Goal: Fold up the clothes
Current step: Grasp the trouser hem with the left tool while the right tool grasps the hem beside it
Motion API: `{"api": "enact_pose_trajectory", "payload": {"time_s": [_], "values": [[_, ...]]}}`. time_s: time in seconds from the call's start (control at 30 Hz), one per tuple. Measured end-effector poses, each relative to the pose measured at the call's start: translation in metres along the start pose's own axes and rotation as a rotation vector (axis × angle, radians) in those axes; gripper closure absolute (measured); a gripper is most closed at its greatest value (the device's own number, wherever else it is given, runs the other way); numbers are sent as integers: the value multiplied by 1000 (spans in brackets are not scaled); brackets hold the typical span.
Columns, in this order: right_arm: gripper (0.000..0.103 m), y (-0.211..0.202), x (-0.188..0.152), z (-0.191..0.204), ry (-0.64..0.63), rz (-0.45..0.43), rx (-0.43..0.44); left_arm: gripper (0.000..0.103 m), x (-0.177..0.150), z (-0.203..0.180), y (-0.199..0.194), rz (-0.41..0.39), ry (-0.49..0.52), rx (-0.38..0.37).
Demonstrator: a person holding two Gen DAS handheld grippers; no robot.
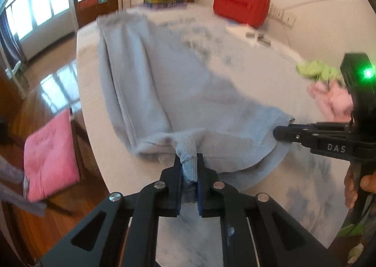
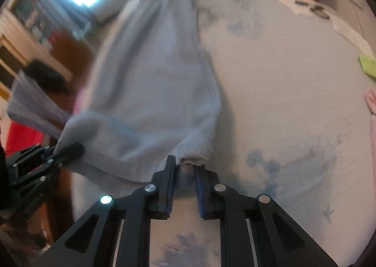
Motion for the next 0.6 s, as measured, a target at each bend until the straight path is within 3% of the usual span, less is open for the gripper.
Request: {"api": "enact_pose_trajectory", "payload": {"time_s": [0.2, 0.4, 0.6], "values": [[87, -37, 82, 39, 66, -196, 93, 94, 79, 61, -20, -135, 61, -27], [87, -33, 163, 90, 69, -321, 101, 94, 156, 132, -17, -212, 133, -21], [87, -27, 246, 138, 71, -432, 116, 94, 225, 188, 6, -244, 131, 5]]}}
Point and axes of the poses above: each gripper's, at about its wrist camera, not at the fingertips, and y roughly the way its jaws point, z to its left, x to its top, the point moved 9 cm from there along y, roughly the way its jaws point, and after that the axes turned 8 degrees about y, right-handed, at the moved point
